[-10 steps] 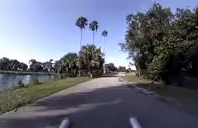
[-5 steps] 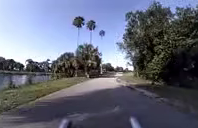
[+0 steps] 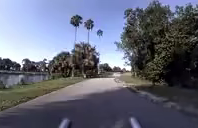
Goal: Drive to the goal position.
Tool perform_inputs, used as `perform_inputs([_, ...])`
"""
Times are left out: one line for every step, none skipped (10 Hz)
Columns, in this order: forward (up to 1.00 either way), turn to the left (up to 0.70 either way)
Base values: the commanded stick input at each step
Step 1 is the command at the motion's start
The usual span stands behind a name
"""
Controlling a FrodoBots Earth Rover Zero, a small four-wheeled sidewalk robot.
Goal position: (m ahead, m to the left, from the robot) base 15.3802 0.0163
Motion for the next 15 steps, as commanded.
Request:
perform_inputs([0.85, 0.0])
perform_inputs([0.85, 0.0])
perform_inputs([0.85, 0.0])
perform_inputs([0.85, 0.0])
perform_inputs([0.85, 0.0])
perform_inputs([0.85, 0.0])
perform_inputs([0.85, 0.0])
perform_inputs([0.85, 0.0])
perform_inputs([0.85, 0.0])
perform_inputs([0.85, 0.0])
perform_inputs([0.85, 0.0])
perform_inputs([0.85, 0.0])
perform_inputs([0.85, 0.0])
perform_inputs([0.85, 0.0])
perform_inputs([0.85, 0.0])
